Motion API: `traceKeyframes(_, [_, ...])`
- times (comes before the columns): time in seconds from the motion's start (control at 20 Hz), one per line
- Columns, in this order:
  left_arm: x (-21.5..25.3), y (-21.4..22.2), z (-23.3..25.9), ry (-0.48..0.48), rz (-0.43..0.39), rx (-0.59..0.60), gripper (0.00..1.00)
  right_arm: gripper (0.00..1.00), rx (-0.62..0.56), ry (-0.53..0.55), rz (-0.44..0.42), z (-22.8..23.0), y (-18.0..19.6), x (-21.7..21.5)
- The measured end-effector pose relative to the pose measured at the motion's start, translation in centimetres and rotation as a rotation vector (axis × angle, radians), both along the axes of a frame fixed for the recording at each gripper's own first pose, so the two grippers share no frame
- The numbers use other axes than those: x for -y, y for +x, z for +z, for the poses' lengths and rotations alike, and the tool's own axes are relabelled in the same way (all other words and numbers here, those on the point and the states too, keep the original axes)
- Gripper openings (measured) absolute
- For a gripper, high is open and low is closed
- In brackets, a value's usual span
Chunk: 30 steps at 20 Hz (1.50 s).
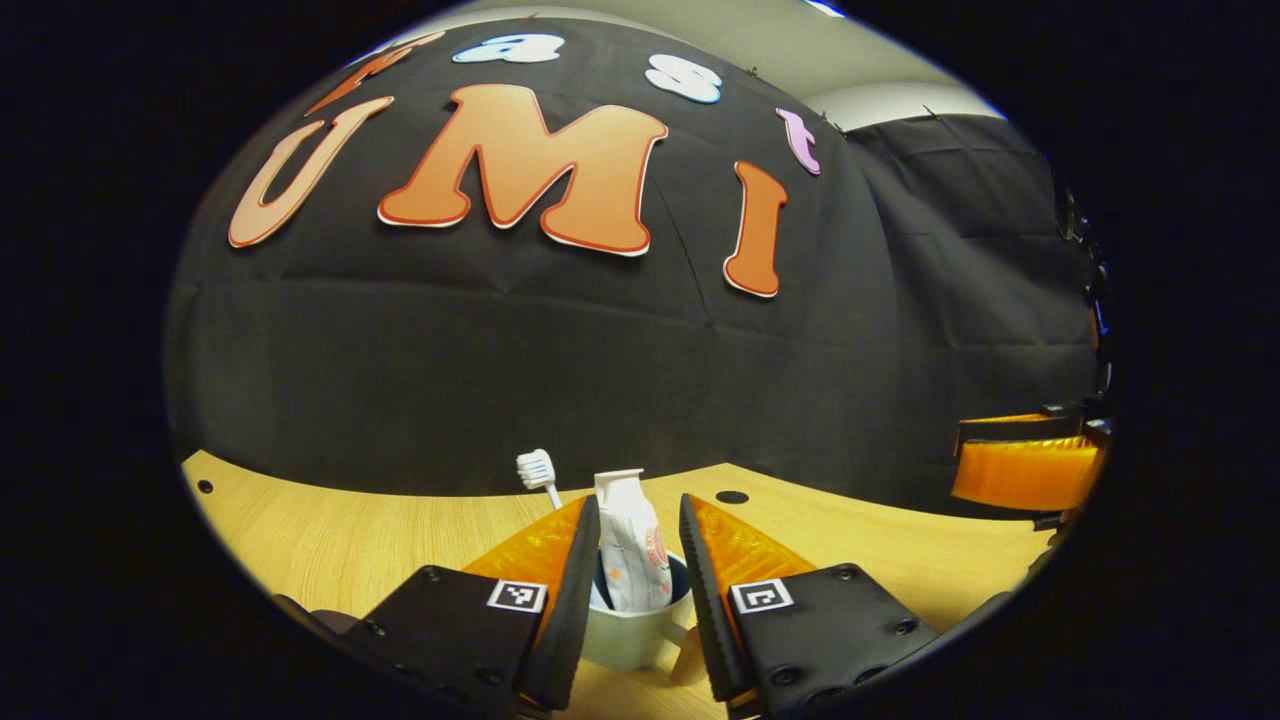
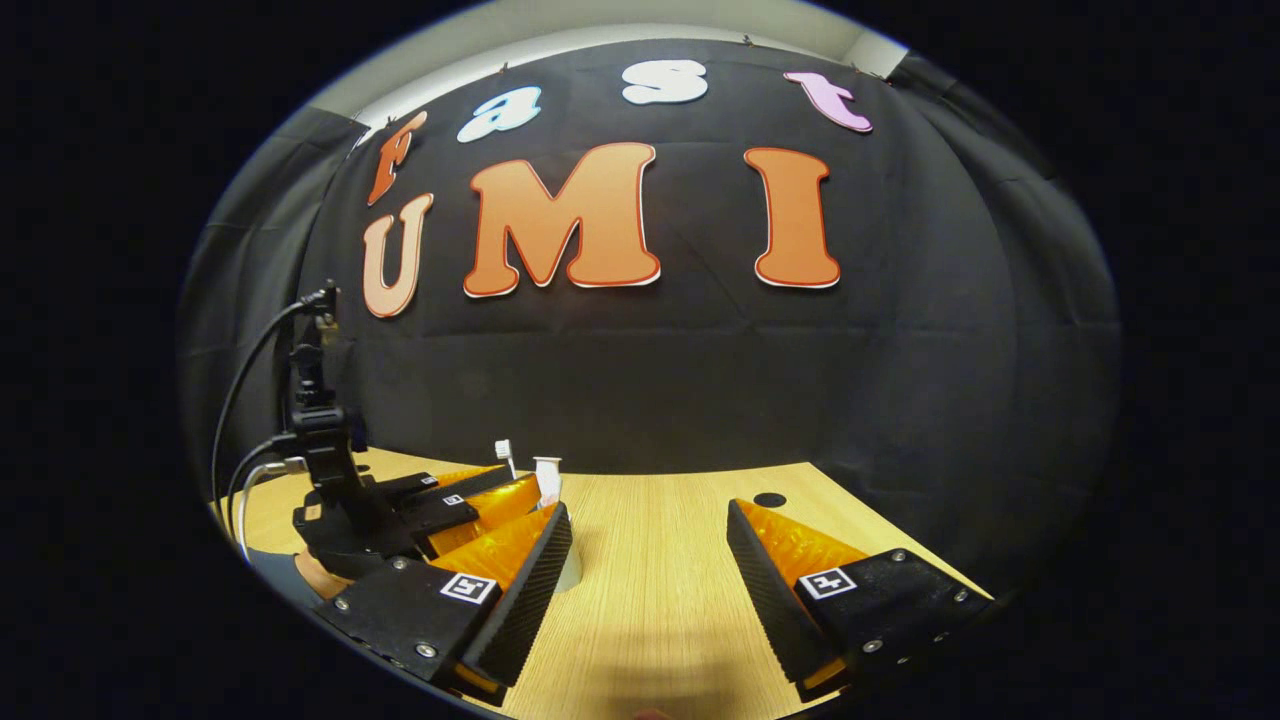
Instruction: Put the toothbrush and toothpaste on the desktop into the cup, then pick up the cup and place it on the coaster on the desktop.
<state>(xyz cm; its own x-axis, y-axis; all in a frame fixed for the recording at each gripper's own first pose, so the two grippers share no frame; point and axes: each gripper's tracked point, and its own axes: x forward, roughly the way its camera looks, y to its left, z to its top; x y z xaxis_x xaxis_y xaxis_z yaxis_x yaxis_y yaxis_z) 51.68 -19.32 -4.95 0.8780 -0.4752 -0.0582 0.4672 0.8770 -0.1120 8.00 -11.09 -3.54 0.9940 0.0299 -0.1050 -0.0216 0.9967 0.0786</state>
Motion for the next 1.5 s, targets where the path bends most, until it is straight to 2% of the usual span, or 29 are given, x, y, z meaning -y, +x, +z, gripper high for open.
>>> traceKeyframes(0.05, [-0.6,-0.6,0.5,-0.007,0.001,0.000,0.55,0.94,-0.006,-0.011,0.003,0.3,0.1,-0.4])
traceKeyframes(0.25, [-3.8,-3.4,2.0,0.017,0.019,-0.005,0.76,0.94,-0.050,-0.036,0.027,0.9,0.8,-2.1])
traceKeyframes(0.3, [-4.9,-3.8,2.1,0.032,0.036,-0.013,0.85,0.94,-0.080,-0.034,0.037,0.5,1.0,-2.7])
traceKeyframes(0.35, [-6.3,-4.4,2.1,0.044,0.068,-0.027,0.88,0.94,-0.119,-0.031,0.059,0.0,1.2,-3.4])
traceKeyframes(0.4, [-7.4,-5.0,2.2,0.047,0.087,-0.038,0.98,0.94,-0.161,-0.030,0.072,-0.7,1.3,-4.0])
traceKeyframes(0.45, [-8.2,-5.8,2.2,0.050,0.101,-0.046,1.00,0.94,-0.198,-0.030,0.084,-1.2,1.5,-4.5])
traceKeyframes(0.8, [-14.6,-11.5,3.0,0.051,0.216,-0.091,0.99,0.94,-0.349,-0.069,0.167,-1.8,2.7,-7.4])
traceKeyframes(1.05, [-19.5,-14.8,3.9,0.081,0.311,-0.053,0.99,0.94,-0.430,-0.084,0.196,-2.3,4.0,-9.1])
traceKeyframes(1.25, [-22.8,-16.5,4.2,0.121,0.371,-0.023,0.99,0.94,-0.558,-0.098,0.220,-4.5,5.3,-10.9])
traceKeyframes(1.35, [-24.2,-17.0,3.8,0.116,0.414,-0.049,0.99,0.94,-0.619,-0.134,0.234,-6.5,6.0,-11.6])
traceKeyframes(1.5, [-24.5,-18.1,2.6,0.111,0.409,-0.077,0.99,0.94,-0.743,-0.160,0.243,-9.1,5.6,-12.1])
